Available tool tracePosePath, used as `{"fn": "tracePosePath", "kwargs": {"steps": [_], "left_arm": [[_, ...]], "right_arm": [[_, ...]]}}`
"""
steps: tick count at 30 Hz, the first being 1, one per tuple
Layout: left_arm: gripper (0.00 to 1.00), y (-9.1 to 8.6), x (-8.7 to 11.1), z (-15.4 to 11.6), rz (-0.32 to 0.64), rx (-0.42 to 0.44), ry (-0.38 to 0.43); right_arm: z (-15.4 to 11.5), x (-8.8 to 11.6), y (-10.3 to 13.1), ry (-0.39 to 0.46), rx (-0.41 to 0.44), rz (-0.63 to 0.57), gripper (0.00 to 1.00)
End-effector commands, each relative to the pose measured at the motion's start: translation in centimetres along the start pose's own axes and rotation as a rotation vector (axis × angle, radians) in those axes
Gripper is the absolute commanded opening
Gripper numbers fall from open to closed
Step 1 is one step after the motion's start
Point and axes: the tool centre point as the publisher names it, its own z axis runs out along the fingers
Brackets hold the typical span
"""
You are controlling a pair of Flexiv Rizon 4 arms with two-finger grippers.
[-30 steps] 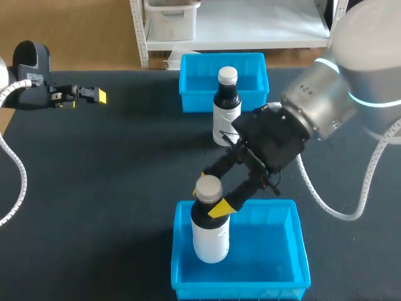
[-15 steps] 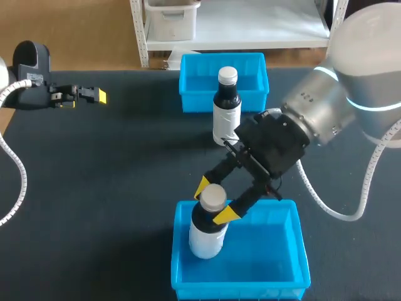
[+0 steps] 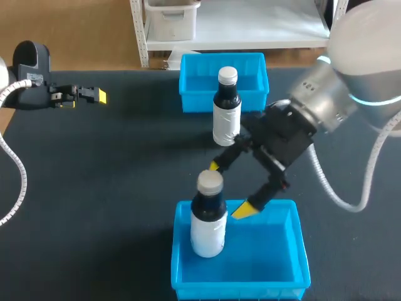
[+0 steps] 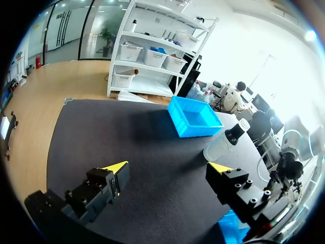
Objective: Pick up the bottle, and place it in the far bin if it is heavy, or in the near bin if it is light.
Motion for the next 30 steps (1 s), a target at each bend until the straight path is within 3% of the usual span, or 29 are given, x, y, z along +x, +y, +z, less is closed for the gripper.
{"fn": "tracePosePath", "kwargs": {"steps": [1, 6, 14, 22, 26, 30], "left_arm": [[1.0, 0.0, 0.0, 0.0, 0.0, 0.0, 0.0], [1.0, 0.0, 0.0, 0.0, 0.0, 0.0, 0.0], [1.0, 0.0, 0.0, 0.0, 0.0, 0.0, 0.0], [1.0, 0.0, 0.0, 0.0, 0.0, 0.0, 0.0], [1.0, 0.0, 0.0, 0.0, 0.0, 0.0, 0.0], [1.0, 0.0, 0.0, 0.0, 0.0, 0.0, 0.0]], "right_arm": [[-3.2, 1.5, 0.6, 0.026, 0.055, 0.044, 1.0], [-6.8, 3.9, -0.4, 0.055, 0.151, 0.118, 1.0], [-11.8, 7.0, -3.5, 0.02, 0.305, 0.202, 1.0], [-16.3, 8.4, -8.9, 0.04, 0.419, 0.209, 1.0], [-18.3, 8.7, -13.0, 0.038, 0.469, 0.205, 1.0], [-19.0, 8.4, -15.9, 0.027, 0.49, 0.197, 1.0]]}}
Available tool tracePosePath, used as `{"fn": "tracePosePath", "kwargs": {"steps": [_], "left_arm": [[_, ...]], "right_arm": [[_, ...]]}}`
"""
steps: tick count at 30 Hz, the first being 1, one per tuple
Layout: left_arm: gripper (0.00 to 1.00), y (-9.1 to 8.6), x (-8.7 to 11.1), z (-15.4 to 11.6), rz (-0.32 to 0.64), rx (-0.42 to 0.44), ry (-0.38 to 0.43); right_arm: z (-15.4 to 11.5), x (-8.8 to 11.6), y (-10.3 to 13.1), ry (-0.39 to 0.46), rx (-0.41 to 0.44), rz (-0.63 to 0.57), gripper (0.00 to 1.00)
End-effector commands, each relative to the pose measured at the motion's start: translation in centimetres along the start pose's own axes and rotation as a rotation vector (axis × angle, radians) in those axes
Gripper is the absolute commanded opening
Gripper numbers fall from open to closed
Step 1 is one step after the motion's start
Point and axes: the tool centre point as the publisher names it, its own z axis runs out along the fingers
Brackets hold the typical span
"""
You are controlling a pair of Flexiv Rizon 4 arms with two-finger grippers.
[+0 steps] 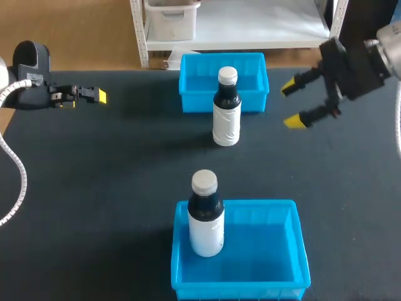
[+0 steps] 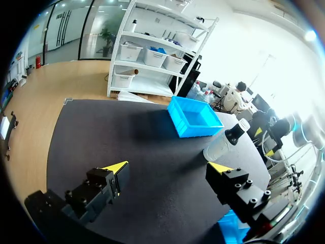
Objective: Pick up the bottle, and place it in the far bin if it is heavy, or in the near bin if it is light.
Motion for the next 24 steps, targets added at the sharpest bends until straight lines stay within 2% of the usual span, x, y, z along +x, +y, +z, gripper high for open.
{"fn": "tracePosePath", "kwargs": {"steps": [1, 7, 13, 24], "left_arm": [[1.0, 0.0, 0.0, 0.0, 0.0, 0.0, 0.0], [1.0, 0.0, 0.0, 0.0, 0.0, 0.0, 0.0], [1.0, 0.0, 0.0, 0.0, 0.0, 0.0, 0.0], [1.0, 0.0, 0.0, 0.0, 0.0, 0.0, 0.0]], "right_arm": [[2.1, -0.7, -4.3, -0.01, -0.028, -0.002, 1.0], [5.0, -2.2, -6.9, -0.02, -0.035, -0.005, 1.0], [7.0, -3.3, -8.4, -0.042, -0.055, -0.001, 1.0], [8.8, -4.1, -8.8, -0.069, -0.089, 0.007, 1.0]]}}
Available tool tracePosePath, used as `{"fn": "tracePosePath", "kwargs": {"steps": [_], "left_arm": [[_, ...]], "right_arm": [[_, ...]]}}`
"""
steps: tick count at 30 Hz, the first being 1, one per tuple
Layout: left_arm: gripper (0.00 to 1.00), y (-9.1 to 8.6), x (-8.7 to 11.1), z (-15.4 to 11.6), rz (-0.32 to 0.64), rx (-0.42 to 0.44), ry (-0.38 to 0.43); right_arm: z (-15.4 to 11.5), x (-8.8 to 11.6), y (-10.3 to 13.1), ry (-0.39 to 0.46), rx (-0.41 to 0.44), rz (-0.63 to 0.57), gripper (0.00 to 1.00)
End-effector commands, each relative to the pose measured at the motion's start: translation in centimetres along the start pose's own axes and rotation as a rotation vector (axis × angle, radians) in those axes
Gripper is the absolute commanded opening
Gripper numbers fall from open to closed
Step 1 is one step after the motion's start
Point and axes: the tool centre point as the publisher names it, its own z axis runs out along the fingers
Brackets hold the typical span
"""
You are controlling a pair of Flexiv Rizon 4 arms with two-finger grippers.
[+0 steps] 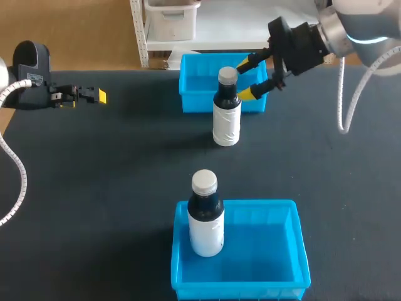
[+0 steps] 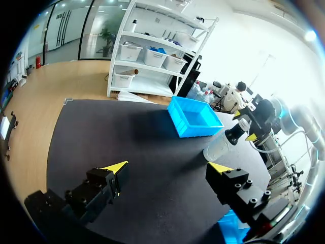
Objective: Pick up the bottle, and place it in the far bin if it is heavy, or in the near bin if it is light.
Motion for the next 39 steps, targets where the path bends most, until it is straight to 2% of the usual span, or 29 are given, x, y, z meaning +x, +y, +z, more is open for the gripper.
{"fn": "tracePosePath", "kwargs": {"steps": [1, 21, 23, 25, 27, 28, 29, 39], "left_arm": [[1.0, 0.0, 0.0, 0.0, 0.0, 0.0, 0.0], [1.0, 0.0, 0.0, 0.0, 0.0, 0.0, 0.0], [1.0, 0.0, 0.0, 0.0, 0.0, 0.0, 0.0], [1.0, 0.0, 0.0, 0.0, 0.0, 0.0, 0.0], [1.0, 0.0, 0.0, 0.0, 0.0, 0.0, 0.0], [1.0, 0.0, 0.0, 0.0, 0.0, 0.0, 0.0], [1.0, 0.0, 0.0, 0.0, 0.0, 0.0, 0.0], [1.0, 0.0, 0.0, 0.0, 0.0, 0.0, 0.0]], "right_arm": [[0.6, 0.0, -0.6, -0.006, -0.035, 0.001, 1.0], [2.9, -0.8, 1.4, -0.024, -0.092, -0.007, 1.0], [2.9, -0.9, 1.5, -0.025, -0.093, -0.007, 0.95], [3.0, -0.9, 1.5, -0.026, -0.094, -0.007, 0.83], [3.1, -0.9, 1.4, -0.025, -0.095, -0.005, 0.79], [3.1, -0.9, 1.4, -0.025, -0.095, -0.003, 0.69], [3.1, -0.9, 1.4, -0.024, -0.095, -0.002, 0.65], [3.1, -0.8, 1.5, -0.02, -0.09, 0.002, 0.43]]}}
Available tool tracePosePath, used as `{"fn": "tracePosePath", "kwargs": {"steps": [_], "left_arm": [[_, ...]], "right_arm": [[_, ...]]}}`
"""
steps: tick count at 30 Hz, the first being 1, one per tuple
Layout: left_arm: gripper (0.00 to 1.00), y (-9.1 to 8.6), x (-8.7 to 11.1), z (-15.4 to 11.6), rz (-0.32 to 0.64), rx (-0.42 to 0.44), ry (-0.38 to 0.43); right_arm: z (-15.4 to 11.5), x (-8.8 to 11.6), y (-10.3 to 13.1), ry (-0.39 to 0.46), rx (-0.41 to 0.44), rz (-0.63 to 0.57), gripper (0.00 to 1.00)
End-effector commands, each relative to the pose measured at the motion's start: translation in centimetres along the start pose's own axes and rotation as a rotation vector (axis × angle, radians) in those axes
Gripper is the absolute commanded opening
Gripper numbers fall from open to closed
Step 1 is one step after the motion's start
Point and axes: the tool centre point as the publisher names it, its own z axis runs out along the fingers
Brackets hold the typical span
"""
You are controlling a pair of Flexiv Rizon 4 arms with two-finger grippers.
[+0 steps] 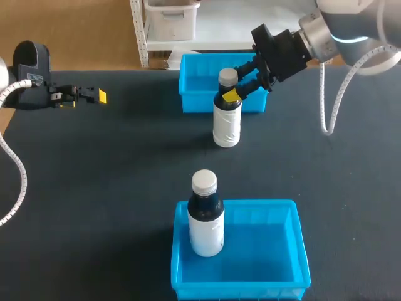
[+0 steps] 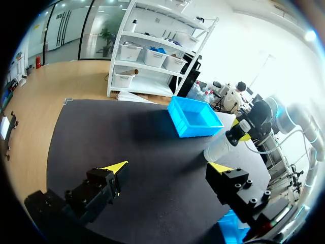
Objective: Pick up the bottle, and place it in the far bin if it is heavy, or in the near bin if it is light.
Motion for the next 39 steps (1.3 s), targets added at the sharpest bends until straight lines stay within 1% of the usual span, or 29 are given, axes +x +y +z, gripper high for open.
{"fn": "tracePosePath", "kwargs": {"steps": [1, 3, 5, 6, 10, 14, 17, 24, 31, 35, 39], "left_arm": [[1.0, 0.0, 0.0, 0.0, 0.0, 0.0, 0.0], [1.0, 0.0, 0.0, 0.0, 0.0, 0.0, 0.0], [1.0, 0.0, 0.0, 0.0, 0.0, 0.0, 0.0], [1.0, 0.0, 0.0, 0.0, 0.0, 0.0, 0.0], [1.0, 0.0, 0.0, 0.0, 0.0, 0.0, 0.0], [1.0, 0.0, 0.0, 0.0, 0.0, 0.0, 0.0], [1.0, 0.0, 0.0, 0.0, 0.0, 0.0, 0.0], [1.0, 0.0, 0.0, 0.0, 0.0, 0.0, 0.0], [1.0, 0.0, 0.0, 0.0, 0.0, 0.0, 0.0], [1.0, 0.0, 0.0, 0.0, 0.0, 0.0, 0.0], [1.0, 0.0, 0.0, 0.0, 0.0, 0.0, 0.0]], "right_arm": [[0.0, 0.0, 0.1, 0.003, 0.003, 0.002, 0.39], [-0.1, 0.0, 0.2, 0.003, 0.005, 0.001, 0.3], [-0.4, -0.1, 0.3, 0.006, 0.009, -0.003, 0.06], [-0.6, -0.2, 0.3, 0.007, 0.012, -0.007, 0.0], [-1.7, -0.6, 0.4, 0.013, 0.028, -0.021, 0.0], [-3.6, -0.9, 0.4, 0.021, 0.055, -0.026, 0.0], [-5.5, -0.8, 0.6, 0.024, 0.077, -0.02, 0.0], [-11.1, 0.7, 1.3, 0.036, 0.153, 0.022, 0.0], [-16.4, 2.4, 3.0, 0.06, 0.234, 0.065, 0.0], [-18.8, 2.9, 4.3, 0.054, 0.261, 0.079, 0.0], [-21.0, 2.8, 5.9, 0.055, 0.288, 0.086, 0.0]]}}
